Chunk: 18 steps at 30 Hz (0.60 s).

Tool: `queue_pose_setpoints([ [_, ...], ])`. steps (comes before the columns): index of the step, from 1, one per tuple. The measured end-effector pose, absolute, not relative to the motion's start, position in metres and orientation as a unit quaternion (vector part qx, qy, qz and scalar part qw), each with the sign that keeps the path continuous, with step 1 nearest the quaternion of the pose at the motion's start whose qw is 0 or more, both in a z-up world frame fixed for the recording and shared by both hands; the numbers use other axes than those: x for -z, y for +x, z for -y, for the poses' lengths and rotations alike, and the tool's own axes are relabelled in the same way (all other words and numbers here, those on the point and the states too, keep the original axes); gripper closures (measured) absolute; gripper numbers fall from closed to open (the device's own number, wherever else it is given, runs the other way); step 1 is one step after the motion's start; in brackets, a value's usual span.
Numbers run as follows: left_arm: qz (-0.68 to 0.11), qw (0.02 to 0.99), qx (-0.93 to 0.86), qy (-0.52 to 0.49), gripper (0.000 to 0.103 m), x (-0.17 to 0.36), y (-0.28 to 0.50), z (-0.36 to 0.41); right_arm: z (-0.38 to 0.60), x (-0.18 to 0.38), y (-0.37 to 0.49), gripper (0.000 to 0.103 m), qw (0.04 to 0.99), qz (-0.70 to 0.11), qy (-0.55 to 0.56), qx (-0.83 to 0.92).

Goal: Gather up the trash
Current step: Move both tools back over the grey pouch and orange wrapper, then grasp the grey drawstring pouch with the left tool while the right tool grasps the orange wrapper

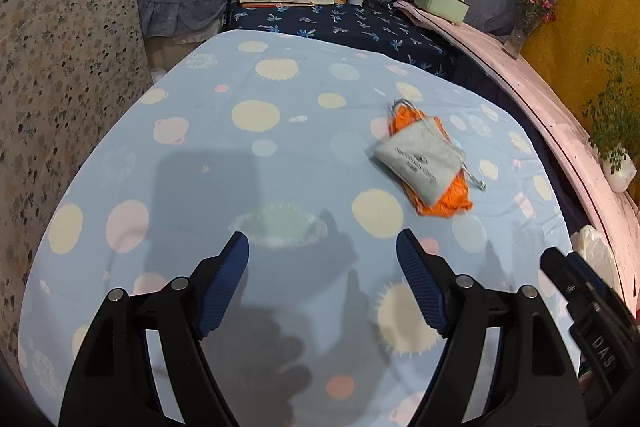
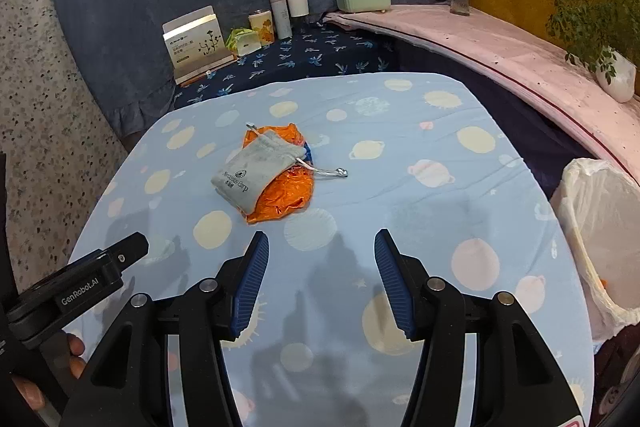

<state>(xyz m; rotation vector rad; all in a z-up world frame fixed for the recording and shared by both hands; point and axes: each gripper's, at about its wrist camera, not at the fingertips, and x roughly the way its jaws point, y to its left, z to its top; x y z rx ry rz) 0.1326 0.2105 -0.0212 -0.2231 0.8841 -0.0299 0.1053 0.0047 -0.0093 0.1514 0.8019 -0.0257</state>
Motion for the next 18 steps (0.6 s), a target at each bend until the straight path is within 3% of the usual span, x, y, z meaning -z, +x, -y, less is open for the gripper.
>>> queue_pose_setpoints([
  [2,-0.426,0.898,0.017,-0.111,0.022,0.02,0.144,-0.21,-0.009,0.014,0.115,0.049,0.917,-0.393,0.072,0.011],
  [9,-0.423,0.901,0.057,-0.079,0.016,0.016,0.188,-0.175,0.002,0.031,0.145,0.049,0.909,-0.407,0.086,0.015],
  [16,-0.442,0.892,0.078,-0.047,0.017,0.035,0.229,-0.135,0.016,0.042,0.165,0.049,0.904,-0.416,0.097,0.014],
  [18,-0.45,0.888,0.082,-0.051,0.026,0.041,0.238,-0.134,0.016,0.045,0.17,0.049,0.903,-0.417,0.098,0.009],
])
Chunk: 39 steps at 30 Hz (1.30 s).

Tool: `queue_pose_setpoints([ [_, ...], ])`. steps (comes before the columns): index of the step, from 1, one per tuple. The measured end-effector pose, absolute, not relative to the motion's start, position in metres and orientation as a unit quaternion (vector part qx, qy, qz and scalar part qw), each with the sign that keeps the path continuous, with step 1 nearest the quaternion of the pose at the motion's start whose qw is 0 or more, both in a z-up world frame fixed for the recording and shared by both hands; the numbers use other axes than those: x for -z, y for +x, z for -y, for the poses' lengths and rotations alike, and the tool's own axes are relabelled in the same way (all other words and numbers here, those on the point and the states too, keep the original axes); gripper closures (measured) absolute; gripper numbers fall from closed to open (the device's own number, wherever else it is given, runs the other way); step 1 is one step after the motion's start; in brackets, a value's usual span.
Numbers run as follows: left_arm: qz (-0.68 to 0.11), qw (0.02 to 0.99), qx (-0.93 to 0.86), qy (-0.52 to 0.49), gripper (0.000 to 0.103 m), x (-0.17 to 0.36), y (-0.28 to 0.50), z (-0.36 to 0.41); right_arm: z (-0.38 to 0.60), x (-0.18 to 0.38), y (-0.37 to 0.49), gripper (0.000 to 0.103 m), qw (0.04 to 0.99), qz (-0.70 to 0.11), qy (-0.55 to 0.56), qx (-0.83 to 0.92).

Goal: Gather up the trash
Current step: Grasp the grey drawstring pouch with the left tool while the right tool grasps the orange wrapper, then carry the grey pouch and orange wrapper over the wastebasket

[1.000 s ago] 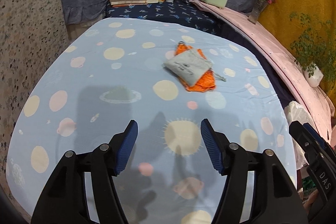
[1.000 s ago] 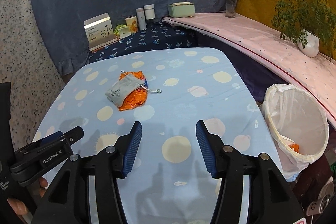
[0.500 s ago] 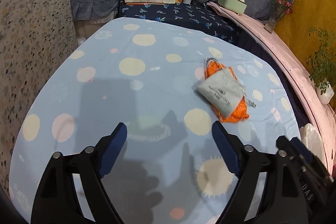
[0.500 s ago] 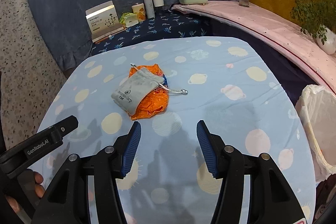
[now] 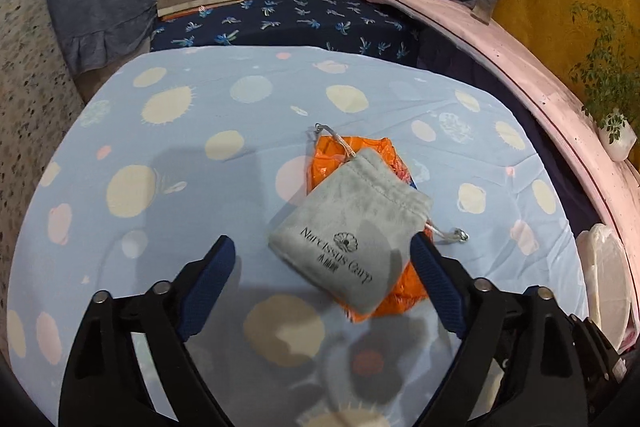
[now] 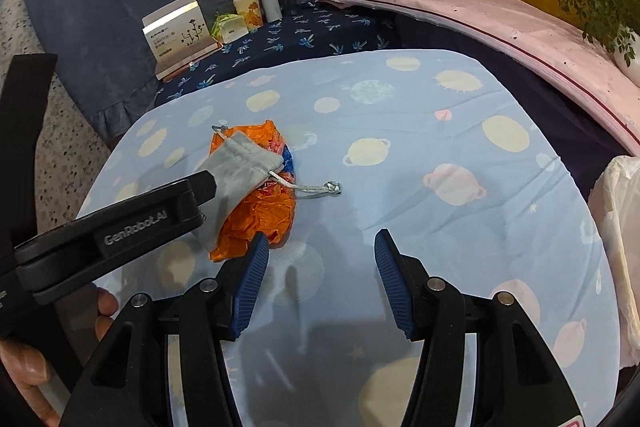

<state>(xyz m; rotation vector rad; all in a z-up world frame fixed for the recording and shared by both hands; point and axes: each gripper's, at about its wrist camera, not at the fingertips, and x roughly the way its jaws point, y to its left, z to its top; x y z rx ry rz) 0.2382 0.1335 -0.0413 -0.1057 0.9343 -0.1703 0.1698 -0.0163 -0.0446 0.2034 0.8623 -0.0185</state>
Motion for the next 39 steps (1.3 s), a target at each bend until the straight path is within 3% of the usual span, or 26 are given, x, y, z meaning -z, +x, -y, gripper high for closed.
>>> queue_pose_setpoints([
  [4,-0.471,0.875,0.093,-0.063,0.052,0.053,0.249,-0.136,0.011,0.049,0.18,0.049,0.902,-0.421,0.098,-0.004],
  [7,-0.475,0.871,0.101,-0.077,0.078,0.057,0.25,-0.14,0.003,0.055,0.189,0.049,0.9,-0.426,0.095,-0.015],
  [11,-0.474,0.869,0.106,-0.09,0.098,0.058,0.247,-0.148,-0.008,0.063,0.198,0.057,0.897,-0.432,0.092,-0.025],
  [21,-0.463,0.876,0.094,-0.096,0.102,0.052,0.235,-0.16,-0.014,0.078,0.199,0.097,0.894,-0.437,0.096,-0.026],
  [39,-0.446,0.883,0.125,-0.082,0.102,0.022,0.177,-0.119,0.086,0.015,0.123,0.099,0.919,-0.36,0.144,0.069],
])
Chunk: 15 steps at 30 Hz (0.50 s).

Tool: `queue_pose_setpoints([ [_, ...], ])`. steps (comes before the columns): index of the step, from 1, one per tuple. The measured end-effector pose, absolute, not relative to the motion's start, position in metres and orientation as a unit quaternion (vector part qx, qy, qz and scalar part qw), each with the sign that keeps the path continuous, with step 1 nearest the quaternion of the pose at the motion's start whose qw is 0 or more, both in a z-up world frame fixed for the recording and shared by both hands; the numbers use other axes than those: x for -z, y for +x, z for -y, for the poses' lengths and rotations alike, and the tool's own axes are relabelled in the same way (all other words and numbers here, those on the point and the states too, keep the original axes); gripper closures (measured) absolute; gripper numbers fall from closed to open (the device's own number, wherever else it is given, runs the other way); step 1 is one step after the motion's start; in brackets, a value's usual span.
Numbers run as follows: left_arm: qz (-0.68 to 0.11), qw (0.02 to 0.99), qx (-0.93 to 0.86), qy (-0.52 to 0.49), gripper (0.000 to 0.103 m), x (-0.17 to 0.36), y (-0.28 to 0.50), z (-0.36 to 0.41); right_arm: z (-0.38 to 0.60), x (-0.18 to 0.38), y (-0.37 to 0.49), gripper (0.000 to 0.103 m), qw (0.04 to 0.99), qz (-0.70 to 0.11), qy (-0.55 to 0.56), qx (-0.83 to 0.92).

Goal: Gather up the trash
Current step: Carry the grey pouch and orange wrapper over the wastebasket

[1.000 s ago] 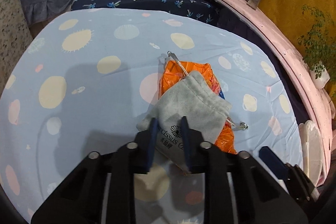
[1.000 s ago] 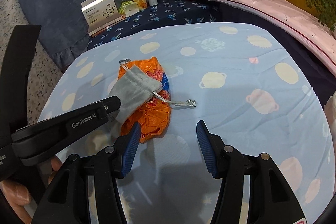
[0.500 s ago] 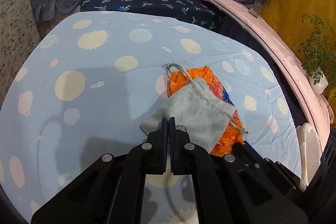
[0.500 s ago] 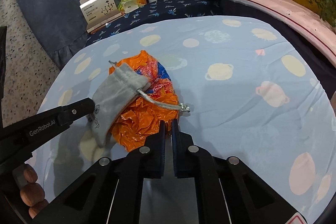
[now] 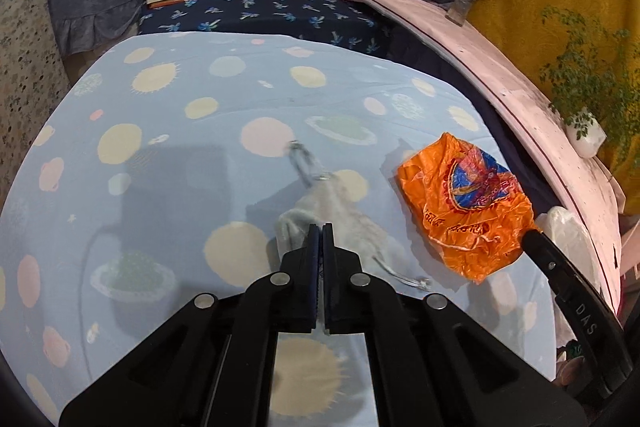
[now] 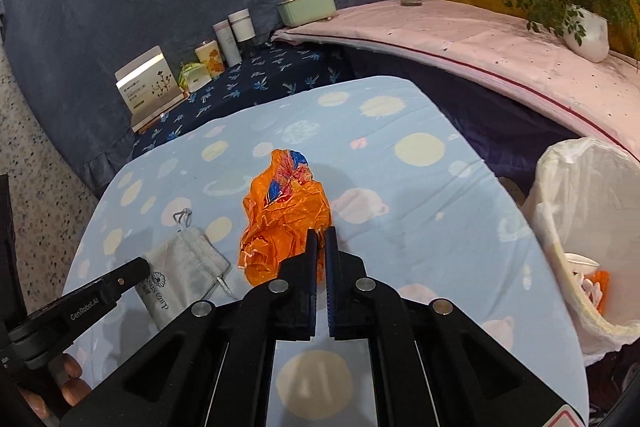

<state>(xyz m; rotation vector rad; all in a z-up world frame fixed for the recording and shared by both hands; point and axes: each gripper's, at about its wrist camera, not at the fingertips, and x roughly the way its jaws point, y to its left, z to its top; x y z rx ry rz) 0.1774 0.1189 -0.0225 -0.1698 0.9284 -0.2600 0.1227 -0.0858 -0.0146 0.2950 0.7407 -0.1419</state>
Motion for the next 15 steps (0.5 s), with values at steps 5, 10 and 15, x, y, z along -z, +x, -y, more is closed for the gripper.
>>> queue_pose_setpoints([
  [5,-0.438,0.884,0.15,-0.067,0.102,0.009,0.162,-0.084,0.115,0.0,0.099,0.099,0.923,-0.343,0.15,0.089],
  [10,-0.428,0.885,0.177,-0.05,0.102,-0.004,0.147,-0.046,0.147,-0.01,0.072,0.099,0.924,-0.328,0.163,0.111],
  [15,-0.423,0.882,0.205,-0.038,0.102,-0.015,0.133,-0.01,0.18,-0.016,0.049,0.099,0.923,-0.315,0.174,0.133],
])
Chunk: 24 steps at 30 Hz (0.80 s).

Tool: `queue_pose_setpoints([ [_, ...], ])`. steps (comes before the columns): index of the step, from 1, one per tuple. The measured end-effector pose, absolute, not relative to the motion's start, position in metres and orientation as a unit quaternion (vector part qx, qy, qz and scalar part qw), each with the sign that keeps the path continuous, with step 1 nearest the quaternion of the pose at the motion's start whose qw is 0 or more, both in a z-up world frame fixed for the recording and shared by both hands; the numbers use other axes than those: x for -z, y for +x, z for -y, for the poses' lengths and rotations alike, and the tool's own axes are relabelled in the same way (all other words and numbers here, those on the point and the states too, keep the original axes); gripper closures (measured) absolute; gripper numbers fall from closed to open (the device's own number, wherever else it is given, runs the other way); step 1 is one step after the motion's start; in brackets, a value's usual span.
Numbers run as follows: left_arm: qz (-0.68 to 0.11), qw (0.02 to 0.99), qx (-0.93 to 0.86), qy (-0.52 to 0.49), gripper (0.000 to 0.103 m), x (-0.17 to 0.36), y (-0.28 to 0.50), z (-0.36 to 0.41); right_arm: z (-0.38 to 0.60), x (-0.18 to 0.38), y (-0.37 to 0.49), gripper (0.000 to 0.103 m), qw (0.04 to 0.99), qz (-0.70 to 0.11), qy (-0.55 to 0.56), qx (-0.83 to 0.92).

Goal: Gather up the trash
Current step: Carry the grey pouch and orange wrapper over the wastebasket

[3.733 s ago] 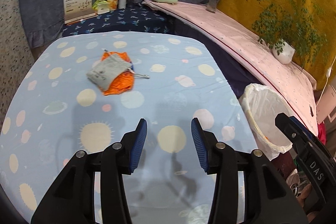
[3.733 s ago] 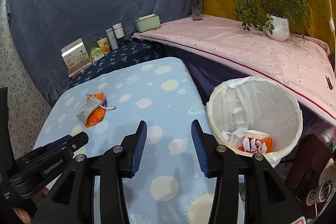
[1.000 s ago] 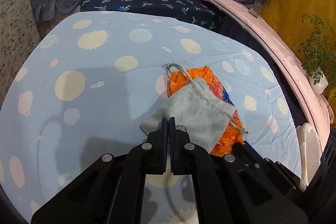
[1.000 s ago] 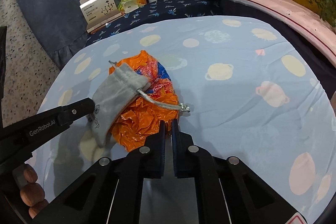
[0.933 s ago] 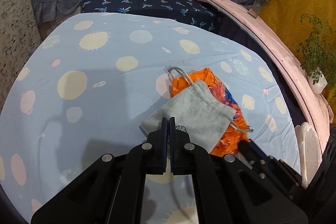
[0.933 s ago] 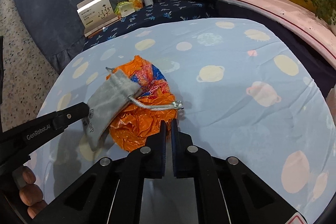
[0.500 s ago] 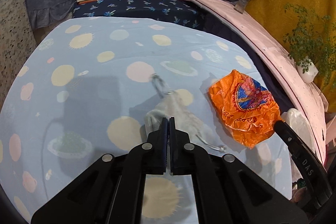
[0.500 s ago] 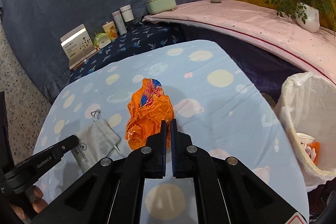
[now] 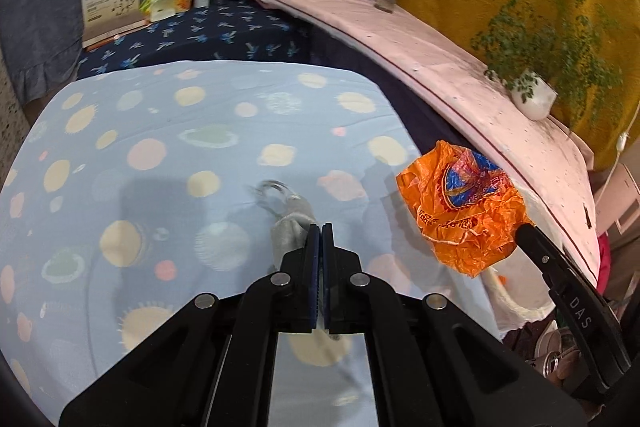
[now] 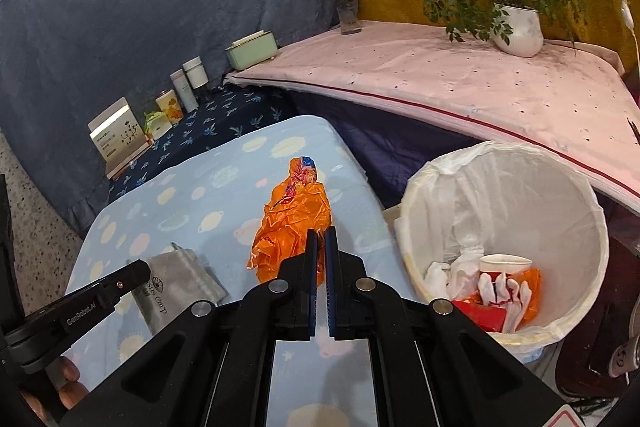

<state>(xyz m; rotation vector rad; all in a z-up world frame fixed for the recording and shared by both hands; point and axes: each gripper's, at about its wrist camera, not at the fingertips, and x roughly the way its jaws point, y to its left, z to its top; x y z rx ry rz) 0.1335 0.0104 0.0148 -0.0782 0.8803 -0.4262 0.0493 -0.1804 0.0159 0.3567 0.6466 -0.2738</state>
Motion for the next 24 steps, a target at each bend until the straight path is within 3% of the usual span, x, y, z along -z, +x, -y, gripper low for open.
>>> queue_pose_setpoints([
  [24,-0.409,0.85,0.332,0.018,0.102,-0.048,0.102,0.166,0.325,-0.002,-0.021,0.099,0.899,-0.291,0.225,0.238],
])
